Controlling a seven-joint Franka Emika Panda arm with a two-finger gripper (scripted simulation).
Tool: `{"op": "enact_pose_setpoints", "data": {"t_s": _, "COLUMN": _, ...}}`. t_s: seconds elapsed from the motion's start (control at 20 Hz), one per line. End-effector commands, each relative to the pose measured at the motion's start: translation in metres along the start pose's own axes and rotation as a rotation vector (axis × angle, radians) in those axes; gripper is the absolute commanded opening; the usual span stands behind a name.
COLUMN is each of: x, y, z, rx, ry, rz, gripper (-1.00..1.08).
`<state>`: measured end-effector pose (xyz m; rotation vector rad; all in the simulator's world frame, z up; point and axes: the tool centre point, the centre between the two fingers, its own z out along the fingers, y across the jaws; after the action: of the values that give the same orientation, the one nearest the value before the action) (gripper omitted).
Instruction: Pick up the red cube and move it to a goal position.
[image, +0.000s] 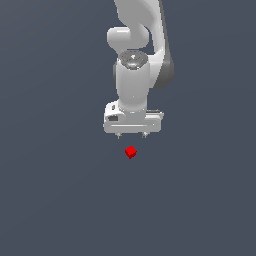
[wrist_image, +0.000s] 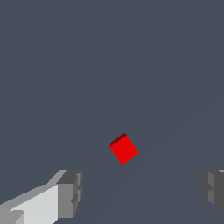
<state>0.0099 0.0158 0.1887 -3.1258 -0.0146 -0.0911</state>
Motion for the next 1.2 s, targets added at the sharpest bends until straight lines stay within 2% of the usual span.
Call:
{"op": "enact_pose_setpoints", "data": {"t_s": 0.0, "x": 0.0, "y": 0.0, "z": 0.0, "rx": 0.0, "ry": 0.0, "rz": 0.0, "gripper": 1.0}}
{"op": "enact_pose_setpoints", "data": {"t_s": 0.55, "x": -0.004, "y": -0.001, "z": 0.024, "rx": 0.001, "ry": -0.009, "rz": -0.086, "gripper": 1.0}}
{"op": "enact_pose_setpoints", "data": {"t_s": 1.15, "x": -0.018, "y": -0.001, "z": 0.105, "rx": 0.006, "ry": -0.038, "rz": -0.378, "gripper": 1.0}}
